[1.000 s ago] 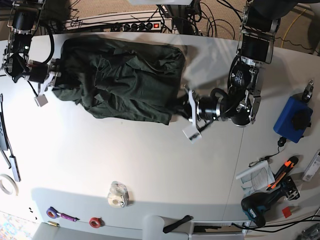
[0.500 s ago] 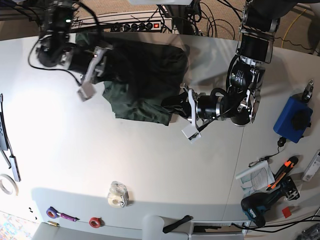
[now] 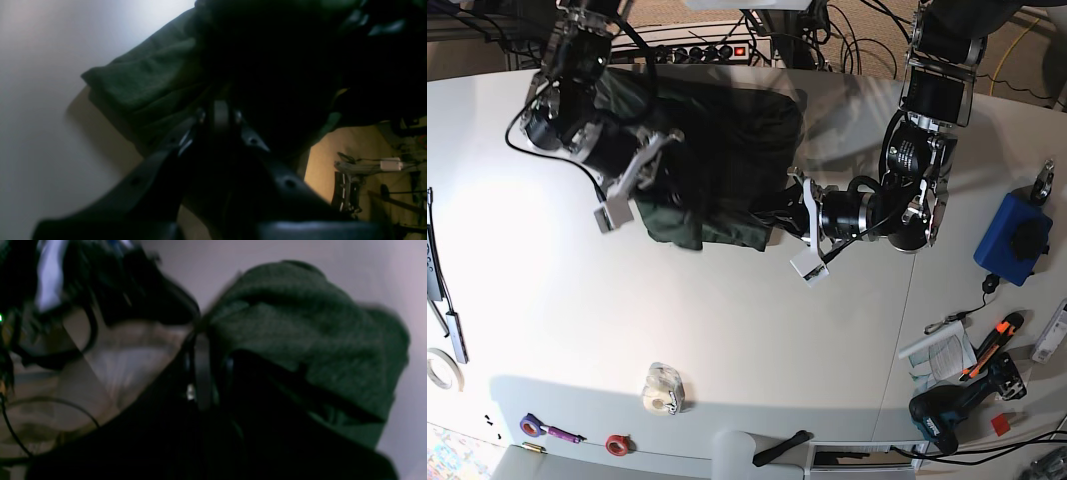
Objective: Layout the t-shirt on the table in an organized manner, then fold the t-shirt properly
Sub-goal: 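Grasp the other strip end with the right gripper and lift it, then fold the lifted end over the shirt toward the left gripper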
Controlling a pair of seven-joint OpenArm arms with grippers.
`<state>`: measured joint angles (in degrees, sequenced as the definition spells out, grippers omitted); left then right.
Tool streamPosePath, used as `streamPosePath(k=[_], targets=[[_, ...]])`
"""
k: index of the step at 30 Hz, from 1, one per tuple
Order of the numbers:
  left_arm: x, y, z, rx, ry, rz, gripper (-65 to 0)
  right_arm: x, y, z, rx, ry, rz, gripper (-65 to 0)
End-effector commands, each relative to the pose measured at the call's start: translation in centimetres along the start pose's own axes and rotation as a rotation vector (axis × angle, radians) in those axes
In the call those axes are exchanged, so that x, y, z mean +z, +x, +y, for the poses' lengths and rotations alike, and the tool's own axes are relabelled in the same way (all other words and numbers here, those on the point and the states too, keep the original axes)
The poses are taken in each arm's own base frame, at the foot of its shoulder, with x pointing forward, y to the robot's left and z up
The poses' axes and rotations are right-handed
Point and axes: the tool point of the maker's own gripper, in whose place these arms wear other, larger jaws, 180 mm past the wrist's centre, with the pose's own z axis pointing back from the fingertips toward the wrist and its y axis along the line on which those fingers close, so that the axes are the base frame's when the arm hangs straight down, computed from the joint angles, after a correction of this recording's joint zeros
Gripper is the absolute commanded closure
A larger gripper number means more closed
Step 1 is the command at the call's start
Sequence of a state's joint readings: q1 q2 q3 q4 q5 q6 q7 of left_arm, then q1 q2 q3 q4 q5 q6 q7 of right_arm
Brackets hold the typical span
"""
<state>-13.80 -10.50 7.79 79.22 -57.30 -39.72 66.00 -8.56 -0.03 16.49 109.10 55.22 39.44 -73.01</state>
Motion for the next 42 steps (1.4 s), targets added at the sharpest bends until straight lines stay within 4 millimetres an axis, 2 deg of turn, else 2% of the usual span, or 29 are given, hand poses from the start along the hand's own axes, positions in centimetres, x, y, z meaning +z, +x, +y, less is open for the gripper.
streamPosePath(k=[1, 4, 7, 14, 22, 26, 29, 36, 39, 42], targets=[[0.4, 2.0, -0.3, -0.031, -0.012, -0.051, -5.4, -0.1, 2.3, 0.5, 0.027, 0.012, -0.08, 0.0], [0.4, 2.0, -0.3, -0.031, -0.012, -0.051, -5.4, -1.1, 3.8, -0.1, 0.01, -0.046, -0.119, 0.0], [0.4, 2.0, -0.3, -0.031, -0.012, -0.051, -5.4, -2.4, 4.3, -0.5, 0.024, -0.103, -0.099, 0.0], [0.4, 2.0, -0.3, -0.031, -0.012, -0.051, -5.4, -6.1, 3.5, 1.1, 0.131, -0.18, 0.008, 0.0], [0.4, 2.0, -0.3, -0.031, -0.012, -0.051, -5.4, -8.3, 1.6, 2.3, 0.256, -0.288, 0.127, 0.0], [0.4, 2.0, -0.3, -0.031, -0.012, -0.054, -5.4, -9.4, 1.2, 4.4, 0.313, -0.242, 0.145, -23.7], [0.4, 2.1, -0.3, -0.031, -0.011, -0.054, -5.4, -10.1, 1.2, 5.9, 0.346, -0.199, 0.146, -25.6], [0.7, 2.5, 0.0, -0.034, -0.003, -0.066, -5.4, -11.1, 2.5, 7.8, 0.414, -0.152, 0.136, -25.5], [1.1, 2.6, 0.3, -0.028, 0.009, -0.076, -5.4, -10.5, 2.9, 6.7, 0.439, -0.211, 0.168, -25.5], [1.8, 2.5, 0.9, -0.024, 0.027, -0.081, -5.4, -8.5, 4.5, 4.3, 0.412, -0.353, 0.139, -25.5]])
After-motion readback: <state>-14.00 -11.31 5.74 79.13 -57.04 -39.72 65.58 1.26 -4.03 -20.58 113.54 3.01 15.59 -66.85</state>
